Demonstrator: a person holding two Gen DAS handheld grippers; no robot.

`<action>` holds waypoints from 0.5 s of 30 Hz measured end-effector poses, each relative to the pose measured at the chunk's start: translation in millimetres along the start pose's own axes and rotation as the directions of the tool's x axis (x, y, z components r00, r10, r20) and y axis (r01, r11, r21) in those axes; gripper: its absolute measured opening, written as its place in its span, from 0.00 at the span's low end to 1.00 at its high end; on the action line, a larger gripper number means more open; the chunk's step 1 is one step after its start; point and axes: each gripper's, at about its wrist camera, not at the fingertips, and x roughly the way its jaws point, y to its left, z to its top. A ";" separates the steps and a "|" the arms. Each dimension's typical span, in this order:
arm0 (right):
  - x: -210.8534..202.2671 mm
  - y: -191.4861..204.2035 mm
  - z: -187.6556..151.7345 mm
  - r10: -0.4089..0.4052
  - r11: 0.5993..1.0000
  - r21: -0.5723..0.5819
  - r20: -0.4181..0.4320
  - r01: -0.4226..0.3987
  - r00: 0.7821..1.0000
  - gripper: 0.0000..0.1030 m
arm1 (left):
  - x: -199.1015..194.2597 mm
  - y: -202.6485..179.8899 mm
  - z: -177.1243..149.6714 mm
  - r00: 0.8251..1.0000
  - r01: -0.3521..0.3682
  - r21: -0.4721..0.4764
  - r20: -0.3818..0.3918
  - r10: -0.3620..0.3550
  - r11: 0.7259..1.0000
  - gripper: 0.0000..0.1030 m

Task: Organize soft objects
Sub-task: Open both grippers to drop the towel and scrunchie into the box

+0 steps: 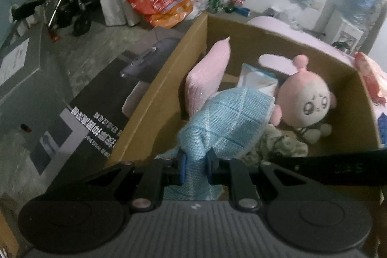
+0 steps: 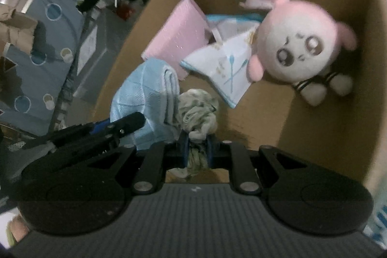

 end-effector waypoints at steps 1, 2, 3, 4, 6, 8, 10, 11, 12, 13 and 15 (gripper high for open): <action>8.8 -1.2 2.7 0.000 1.000 0.010 -0.013 0.000 1.000 0.13 | 4.1 -0.2 0.0 1.000 -0.008 0.002 -0.004 0.008 1.000 0.17; 16.1 -2.3 4.9 0.002 1.000 0.017 -0.025 -0.001 1.000 0.13 | 7.8 -0.2 0.2 1.000 -0.018 0.003 -0.008 0.018 1.000 0.17; 23.5 -3.8 6.5 0.003 1.000 0.026 -0.035 -0.002 0.999 0.13 | 10.9 -0.6 0.5 1.000 -0.026 0.007 -0.010 0.026 1.000 0.17; 31.1 -4.4 8.3 0.006 0.999 0.035 -0.047 -0.004 0.999 0.13 | 13.9 -1.4 0.8 0.999 -0.034 0.013 -0.011 0.034 0.999 0.17; 42.8 -4.7 11.0 0.004 0.999 0.044 -0.061 -0.002 0.998 0.13 | 18.8 -1.8 2.1 0.999 -0.044 0.016 -0.020 0.044 0.999 0.17; 53.9 -6.5 14.4 0.002 0.999 0.051 -0.069 0.002 0.998 0.14 | 24.3 -1.3 3.7 0.998 -0.050 0.015 -0.036 0.050 0.999 0.18; 62.3 -8.8 16.1 -0.005 0.998 0.062 -0.070 0.009 0.998 0.15 | 28.2 -2.5 4.8 0.997 -0.056 0.022 -0.045 0.057 0.998 0.18; 65.2 -9.5 16.1 -0.010 0.998 0.063 -0.069 0.015 0.998 0.15 | 29.3 -4.4 4.9 0.997 -0.062 0.032 -0.045 0.063 0.998 0.19; 67.4 -10.0 15.8 -0.014 0.998 0.062 -0.069 0.019 0.998 0.16 | 30.0 -6.4 4.8 0.997 -0.067 0.042 -0.045 0.069 0.997 0.20; 69.5 -10.9 15.8 -0.023 0.998 0.064 -0.068 0.027 0.997 0.16 | 30.5 -8.5 4.5 0.996 -0.074 0.051 -0.046 0.076 0.996 0.24; 73.0 -12.3 15.7 -0.037 0.997 0.066 -0.070 0.042 0.997 0.23 | 30.5 -10.5 4.3 0.996 -0.071 0.064 -0.046 0.074 0.995 0.26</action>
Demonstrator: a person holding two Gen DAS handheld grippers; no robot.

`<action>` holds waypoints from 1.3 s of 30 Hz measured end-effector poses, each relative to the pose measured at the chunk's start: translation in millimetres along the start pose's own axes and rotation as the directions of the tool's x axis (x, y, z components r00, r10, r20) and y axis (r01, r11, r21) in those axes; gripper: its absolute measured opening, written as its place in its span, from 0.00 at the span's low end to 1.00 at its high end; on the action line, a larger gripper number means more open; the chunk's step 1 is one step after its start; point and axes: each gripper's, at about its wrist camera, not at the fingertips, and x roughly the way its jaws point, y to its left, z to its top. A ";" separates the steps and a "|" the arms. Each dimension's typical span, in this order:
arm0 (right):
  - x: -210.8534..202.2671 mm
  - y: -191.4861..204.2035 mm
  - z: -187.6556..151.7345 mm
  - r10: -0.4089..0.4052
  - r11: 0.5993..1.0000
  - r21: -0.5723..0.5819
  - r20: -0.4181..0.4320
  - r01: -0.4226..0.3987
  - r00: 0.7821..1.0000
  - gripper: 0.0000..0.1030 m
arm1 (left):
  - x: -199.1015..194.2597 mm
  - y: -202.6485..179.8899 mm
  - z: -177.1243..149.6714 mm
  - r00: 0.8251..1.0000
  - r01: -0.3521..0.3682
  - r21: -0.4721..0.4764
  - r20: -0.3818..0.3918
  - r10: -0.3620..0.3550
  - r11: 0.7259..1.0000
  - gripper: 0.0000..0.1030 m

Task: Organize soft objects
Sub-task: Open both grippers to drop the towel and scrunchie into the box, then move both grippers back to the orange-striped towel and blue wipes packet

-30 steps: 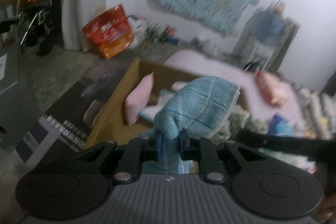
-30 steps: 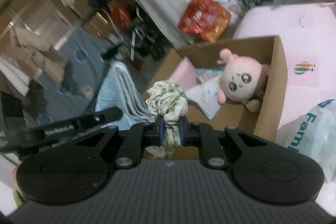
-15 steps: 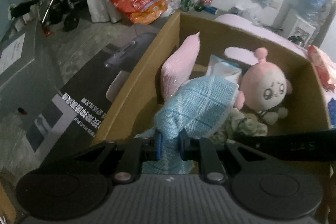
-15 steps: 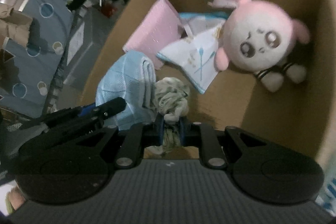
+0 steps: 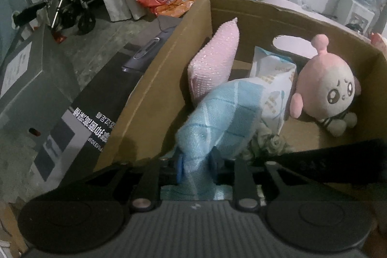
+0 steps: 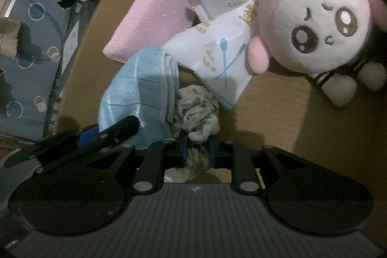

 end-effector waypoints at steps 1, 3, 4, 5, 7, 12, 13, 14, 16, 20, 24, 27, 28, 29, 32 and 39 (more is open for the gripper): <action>-1.7 0.8 -0.8 -0.005 1.000 0.003 -0.002 0.005 1.000 0.28 | -0.7 -0.3 -0.1 1.000 0.003 0.004 0.002 -0.003 1.000 0.27; -8.2 -0.2 -2.3 -0.007 1.000 0.004 0.007 0.007 1.000 0.31 | -3.7 -0.4 -0.5 1.000 0.009 0.009 0.007 -0.009 1.000 0.29; -13.1 -0.3 -2.5 -0.007 1.000 0.001 0.012 0.007 1.000 0.34 | -5.5 -0.1 -0.6 1.000 0.013 0.009 0.008 -0.013 1.000 0.30; -15.0 -0.9 -1.6 -0.009 1.000 0.001 0.016 0.009 1.000 0.36 | -7.3 0.9 -0.4 1.000 0.017 0.008 0.011 -0.017 1.000 0.32; -19.7 -3.5 0.3 -0.005 1.000 0.011 0.030 0.005 1.000 0.45 | -12.6 2.6 -0.3 1.000 0.019 0.006 0.021 -0.019 1.000 0.36; -39.0 -6.8 1.7 0.038 0.999 0.023 0.074 -0.039 0.997 0.53 | -32.3 3.3 -2.2 0.998 0.023 0.010 0.066 -0.024 1.000 0.51; -43.8 -5.9 1.5 0.046 0.999 0.020 0.087 -0.048 0.995 0.53 | -36.3 3.0 -2.3 0.997 0.026 0.011 0.071 -0.026 1.000 0.51; -48.0 -5.2 1.7 0.052 0.998 0.018 0.097 -0.054 0.994 0.54 | -39.9 2.8 -2.9 0.997 0.029 0.010 0.075 -0.029 1.000 0.52; -57.0 -3.6 1.6 0.067 0.997 0.016 0.116 -0.070 0.991 0.54 | -47.9 2.7 -4.4 0.996 0.033 0.004 0.087 -0.033 0.999 0.54; -84.4 -7.2 1.2 0.110 0.994 0.011 0.159 -0.113 0.981 0.54 | -68.2 3.5 -8.5 0.992 0.057 -0.006 0.115 -0.056 0.998 0.64; -129.6 -13.0 -13.5 0.188 0.982 -0.020 0.226 -0.189 0.956 0.55 | -99.0 -2.8 -15.1 0.982 0.079 0.015 0.170 -0.081 0.997 0.75; -167.1 -21.0 -30.6 0.239 0.971 -0.054 0.275 -0.233 0.931 0.58 | -122.6 -12.1 -21.0 0.972 0.103 0.049 0.206 -0.111 0.994 0.77; -183.9 -28.3 -38.9 0.257 0.966 -0.066 0.294 -0.248 0.921 0.60 | -131.0 -16.2 -23.3 0.968 0.117 0.060 0.215 -0.128 0.991 0.81; -196.7 -33.5 -46.2 0.266 0.964 -0.074 0.310 -0.255 0.913 0.61 | -138.9 -20.3 -25.9 0.964 0.134 0.072 0.222 -0.147 0.988 0.85; -240.9 -56.7 -76.6 0.303 0.953 -0.104 0.374 -0.285 0.876 0.68 | -163.5 -36.3 -36.1 0.944 0.186 0.117 0.256 -0.211 0.976 0.87; -337.4 -147.2 -178.3 0.273 0.957 -0.078 0.579 -0.281 0.768 0.78 | -197.2 -101.2 -60.5 0.894 0.251 0.311 0.290 -0.343 0.917 0.94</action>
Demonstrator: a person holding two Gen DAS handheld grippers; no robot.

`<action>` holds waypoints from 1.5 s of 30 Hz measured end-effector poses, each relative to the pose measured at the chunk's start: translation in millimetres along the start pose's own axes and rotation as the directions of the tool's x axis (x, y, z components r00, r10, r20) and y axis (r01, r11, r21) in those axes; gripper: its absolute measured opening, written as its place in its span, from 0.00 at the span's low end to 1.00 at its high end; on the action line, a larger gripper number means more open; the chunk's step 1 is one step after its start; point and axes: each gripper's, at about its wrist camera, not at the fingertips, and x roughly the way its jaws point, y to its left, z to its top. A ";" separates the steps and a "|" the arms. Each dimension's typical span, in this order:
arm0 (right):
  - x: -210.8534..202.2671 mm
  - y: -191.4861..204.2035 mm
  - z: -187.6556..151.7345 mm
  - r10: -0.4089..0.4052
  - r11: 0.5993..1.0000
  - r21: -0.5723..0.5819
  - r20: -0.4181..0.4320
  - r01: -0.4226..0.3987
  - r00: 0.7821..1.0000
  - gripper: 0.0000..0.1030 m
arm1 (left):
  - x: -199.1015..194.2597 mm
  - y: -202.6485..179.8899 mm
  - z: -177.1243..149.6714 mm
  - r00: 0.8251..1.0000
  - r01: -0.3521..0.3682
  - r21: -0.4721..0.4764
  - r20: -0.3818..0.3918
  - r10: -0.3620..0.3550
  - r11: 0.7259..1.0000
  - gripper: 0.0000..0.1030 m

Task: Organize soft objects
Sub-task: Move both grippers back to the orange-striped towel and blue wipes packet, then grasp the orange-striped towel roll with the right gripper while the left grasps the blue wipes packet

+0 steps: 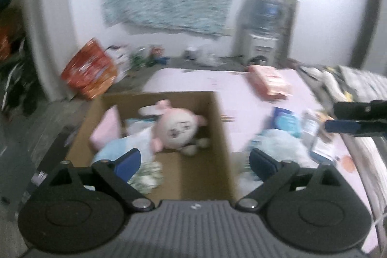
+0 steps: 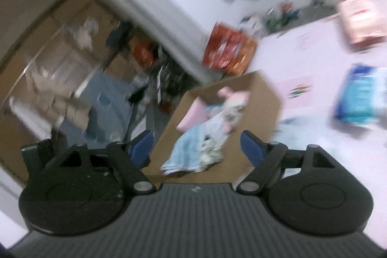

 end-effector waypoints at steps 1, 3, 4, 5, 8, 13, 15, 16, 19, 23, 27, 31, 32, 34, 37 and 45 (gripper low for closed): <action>-25.3 -12.1 -5.4 -0.024 1.000 0.014 0.043 0.023 0.999 0.79 | 1.4 -13.7 0.3 1.000 0.014 0.031 0.004 -0.015 0.999 0.94; -62.2 -33.1 -16.1 -0.080 0.996 0.040 0.105 0.076 0.991 0.80 | 5.2 -38.5 -1.2 0.999 0.052 0.083 0.005 -0.053 0.995 0.94; -82.4 -45.0 -23.4 -0.118 0.992 0.063 0.134 0.111 0.984 0.80 | 8.5 -51.6 -2.1 0.997 0.077 0.109 0.001 -0.078 0.991 0.94; -98.4 -55.4 -28.7 -0.148 0.987 0.086 0.152 0.136 0.977 0.80 | 12.4 -63.2 -2.6 0.995 0.097 0.130 -0.004 -0.097 0.987 0.94; -137.6 -89.1 -46.2 -0.218 0.967 0.172 0.188 0.186 0.958 0.80 | 27.7 -99.4 -3.1 0.991 0.133 0.197 -0.025 -0.131 0.971 0.94; -162.6 -127.2 -64.7 -0.319 0.933 0.242 0.222 0.265 0.922 0.80 | 56.6 -147.2 1.1 0.986 0.164 0.283 -0.071 -0.149 0.945 0.94; -157.4 -134.0 -66.9 -0.354 0.924 0.235 0.231 0.301 0.906 0.80 | 68.2 -162.9 5.4 0.984 0.174 0.313 -0.088 -0.154 0.934 0.94; -152.1 -138.0 -64.5 -0.369 0.920 0.226 0.233 0.319 0.900 0.80 | 75.7 -170.4 7.8 0.984 0.174 0.326 -0.097 -0.150 0.929 0.94; -130.9 -152.2 -48.6 -0.429 0.901 0.174 0.222 0.398 0.875 0.80 | 97.0 -187.2 16.2 0.984 0.165 0.351 -0.123 -0.129 0.922 0.94; -99.8 -177.6 -18.1 -0.484 0.875 0.113 0.198 0.471 0.852 0.80 | 131.7 -204.4 25.7 0.981 0.152 0.346 -0.170 -0.097 0.926 0.94; -66.9 -202.6 11.9 -0.533 0.843 0.014 0.157 0.537 0.832 0.80 | 164.1 -214.2 39.7 0.974 0.134 0.356 -0.217 -0.058 0.925 0.92; -39.9 -216.9 27.0 -0.555 0.821 -0.089 0.105 0.563 0.825 0.78 | 198.1 -214.4 55.5 0.956 0.131 0.316 -0.293 -0.035 0.940 0.91; -34.4 -220.2 29.0 -0.557 0.817 -0.114 0.097 0.565 0.825 0.78 | 204.8 -213.1 58.7 0.952 0.130 0.299 -0.305 -0.035 0.945 0.91; -23.4 -227.2 33.6 -0.559 0.812 -0.158 0.070 0.562 0.826 0.75 | 217.8 -212.7 63.9 0.946 0.130 0.277 -0.324 -0.035 0.952 0.91; -15.1 -237.2 37.9 -0.560 0.809 -0.189 0.037 0.556 0.828 0.54 | 232.9 -213.2 69.4 0.938 0.123 0.260 -0.346 -0.027 0.958 0.91; -36.1 -252.8 35.5 -0.514 0.855 -0.039 0.063 0.517 0.855 0.35 | 266.3 -220.6 79.3 0.906 0.152 0.217 -0.420 -0.048 0.964 0.91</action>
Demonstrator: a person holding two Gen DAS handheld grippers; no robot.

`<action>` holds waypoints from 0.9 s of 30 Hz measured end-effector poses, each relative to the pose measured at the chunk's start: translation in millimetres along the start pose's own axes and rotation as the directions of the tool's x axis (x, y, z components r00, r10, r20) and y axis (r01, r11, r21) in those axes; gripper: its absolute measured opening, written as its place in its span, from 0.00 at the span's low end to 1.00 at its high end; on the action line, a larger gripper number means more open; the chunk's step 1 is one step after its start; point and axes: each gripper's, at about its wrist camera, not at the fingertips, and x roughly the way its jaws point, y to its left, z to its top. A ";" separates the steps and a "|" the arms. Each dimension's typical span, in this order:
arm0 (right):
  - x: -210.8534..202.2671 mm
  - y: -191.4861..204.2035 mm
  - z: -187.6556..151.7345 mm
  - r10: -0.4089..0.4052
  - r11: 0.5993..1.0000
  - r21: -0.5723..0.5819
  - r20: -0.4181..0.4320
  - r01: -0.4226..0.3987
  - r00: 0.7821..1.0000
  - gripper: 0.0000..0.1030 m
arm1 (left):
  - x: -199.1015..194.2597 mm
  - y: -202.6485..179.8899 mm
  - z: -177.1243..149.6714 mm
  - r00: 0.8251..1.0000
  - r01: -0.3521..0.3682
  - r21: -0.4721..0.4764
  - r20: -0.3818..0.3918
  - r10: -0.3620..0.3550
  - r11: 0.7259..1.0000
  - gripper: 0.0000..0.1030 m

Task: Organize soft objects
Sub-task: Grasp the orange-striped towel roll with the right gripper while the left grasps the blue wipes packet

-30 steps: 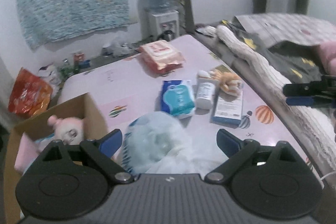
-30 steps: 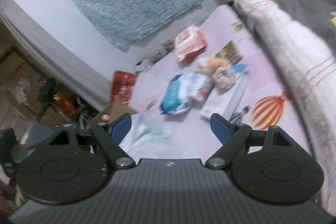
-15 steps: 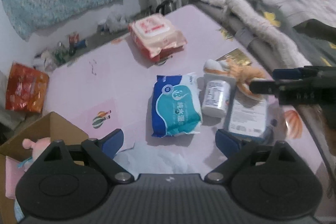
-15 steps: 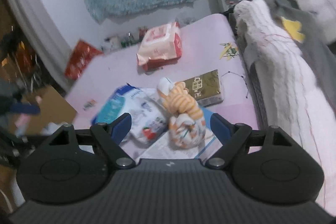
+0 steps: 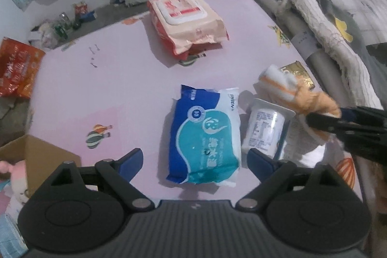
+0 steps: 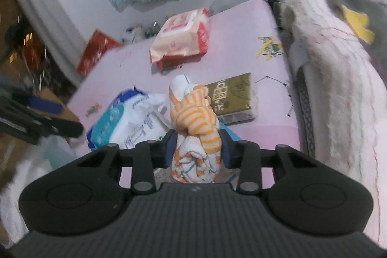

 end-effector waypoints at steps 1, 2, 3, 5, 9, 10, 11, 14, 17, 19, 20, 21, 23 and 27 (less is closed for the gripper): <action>-5.8 -4.4 -1.6 0.013 0.999 0.041 0.015 -0.014 1.000 0.35 | 4.6 -0.8 2.9 1.000 0.001 -0.003 -0.012 -0.001 1.000 0.91; -12.3 -9.2 -3.5 0.031 0.995 0.089 0.030 -0.034 0.999 0.35 | 8.6 -1.3 5.2 1.000 -0.002 -0.006 -0.021 0.002 1.000 0.91; -17.6 -13.0 -5.2 0.046 0.991 0.124 0.042 -0.051 0.998 0.35 | 13.0 -2.3 7.8 1.000 -0.004 -0.007 -0.030 0.003 1.000 0.91; -30.2 -19.2 -9.6 0.079 0.980 0.178 0.073 -0.091 0.994 0.35 | 22.2 -4.2 12.9 0.999 0.000 -0.008 -0.050 0.000 1.000 0.91; -43.5 -23.6 -16.7 0.123 0.965 0.220 0.094 -0.141 0.988 0.35 | 40.8 -7.7 20.5 0.996 0.004 -0.019 -0.086 -0.006 1.000 0.92; -46.1 -24.0 -18.8 0.134 0.962 0.225 0.098 -0.153 0.986 0.35 | 46.2 -8.0 22.5 0.995 0.004 -0.024 -0.095 -0.006 1.000 0.92; -47.3 -23.5 -19.6 0.140 0.961 0.227 0.100 -0.160 0.985 0.35 | 50.5 -7.9 23.4 0.994 0.009 -0.030 -0.105 -0.012 1.000 0.92; -47.3 -21.9 -21.1 0.154 0.958 0.229 0.103 -0.175 0.983 0.35 | 57.2 -3.8 25.3 0.994 0.010 -0.064 -0.111 -0.017 0.998 0.93; -44.0 -22.1 -21.8 0.178 0.950 0.241 0.103 -0.198 0.979 0.35 | 65.3 1.5 25.7 0.990 0.012 -0.092 -0.139 -0.025 0.996 0.93; -41.6 -21.7 -24.5 0.197 0.944 0.249 0.098 -0.215 0.976 0.35 | 70.4 5.5 25.8 0.988 0.021 -0.115 -0.152 -0.038 0.993 0.93; -40.8 -21.4 -25.5 0.202 0.943 0.249 0.096 -0.220 0.975 0.35 | 72.6 7.7 25.9 0.986 0.028 -0.131 -0.159 -0.049 0.991 0.93; -39.9 -20.8 -26.3 0.205 0.943 0.249 0.094 -0.223 0.974 0.35 | 74.6 10.2 25.8 0.984 0.038 -0.151 -0.164 -0.063 0.988 0.92; -37.6 -19.6 -28.4 0.212 0.941 0.252 0.089 -0.228 0.973 0.35 | 77.9 14.0 25.6 0.981 0.056 -0.189 -0.172 -0.089 0.980 0.86; -30.5 -19.3 -31.2 0.223 0.933 0.271 0.077 -0.236 0.972 0.35 | 78.7 13.4 25.5 0.980 0.064 -0.225 -0.169 -0.103 0.972 0.77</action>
